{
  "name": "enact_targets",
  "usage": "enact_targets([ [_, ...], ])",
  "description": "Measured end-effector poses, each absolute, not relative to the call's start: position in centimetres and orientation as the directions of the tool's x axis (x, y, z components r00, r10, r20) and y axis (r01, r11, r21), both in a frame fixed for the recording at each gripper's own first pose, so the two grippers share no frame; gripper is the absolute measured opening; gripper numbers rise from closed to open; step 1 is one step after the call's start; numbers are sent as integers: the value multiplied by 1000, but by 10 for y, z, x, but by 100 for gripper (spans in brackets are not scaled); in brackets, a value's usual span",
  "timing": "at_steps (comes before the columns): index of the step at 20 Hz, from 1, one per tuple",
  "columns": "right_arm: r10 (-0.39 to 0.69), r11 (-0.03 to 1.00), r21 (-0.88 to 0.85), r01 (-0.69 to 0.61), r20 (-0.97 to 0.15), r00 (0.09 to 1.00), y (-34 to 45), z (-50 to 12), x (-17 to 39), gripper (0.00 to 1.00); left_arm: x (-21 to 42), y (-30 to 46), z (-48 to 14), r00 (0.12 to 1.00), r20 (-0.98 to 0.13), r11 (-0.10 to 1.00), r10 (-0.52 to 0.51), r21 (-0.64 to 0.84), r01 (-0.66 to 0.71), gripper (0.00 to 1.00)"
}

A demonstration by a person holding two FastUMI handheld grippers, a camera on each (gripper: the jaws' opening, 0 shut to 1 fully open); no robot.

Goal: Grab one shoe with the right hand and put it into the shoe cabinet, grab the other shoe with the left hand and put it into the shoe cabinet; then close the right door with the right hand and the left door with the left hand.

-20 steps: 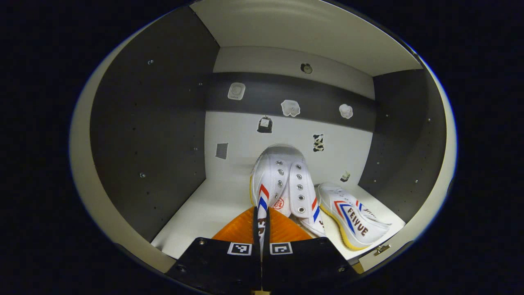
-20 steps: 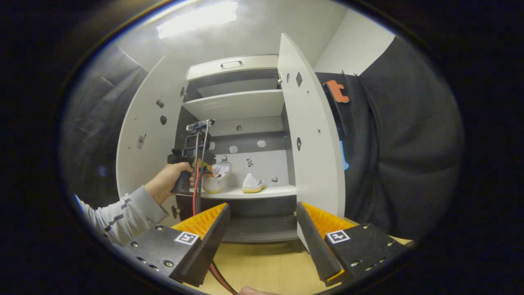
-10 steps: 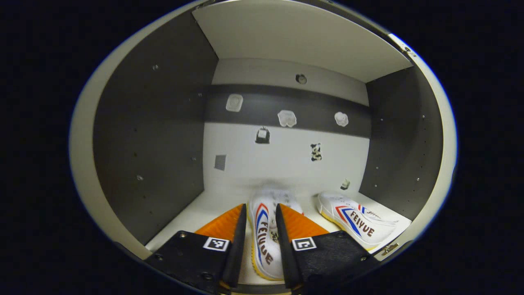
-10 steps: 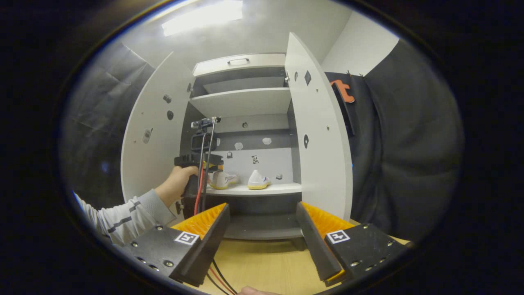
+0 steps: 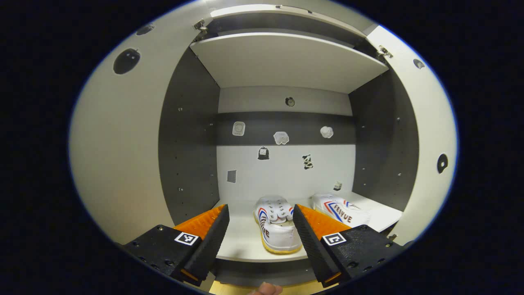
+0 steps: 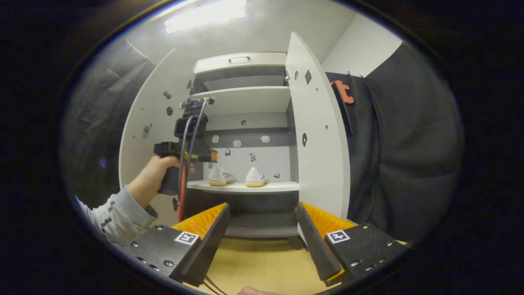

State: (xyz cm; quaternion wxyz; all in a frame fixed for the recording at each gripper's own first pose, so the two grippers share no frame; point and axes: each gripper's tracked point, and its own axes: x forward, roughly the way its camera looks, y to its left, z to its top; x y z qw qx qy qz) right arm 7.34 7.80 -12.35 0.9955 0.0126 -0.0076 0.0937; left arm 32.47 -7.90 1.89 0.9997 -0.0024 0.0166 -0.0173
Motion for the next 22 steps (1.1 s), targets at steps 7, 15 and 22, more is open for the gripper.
enact_targets([
  [7,162,986,-48,-160,23,987,51,-108,65,97,220,-75,13,989,-55,990,-139,-28,137,94],
  [15,84,992,-99,-81,35,996,-10,-79,62,97,129,-47,-20,985,17,980,-171,-98,172,95],
  [22,150,981,-126,-151,-15,989,-51,-45,78,97,99,-49,-112,959,-101,952,-264,-188,242,96],
])
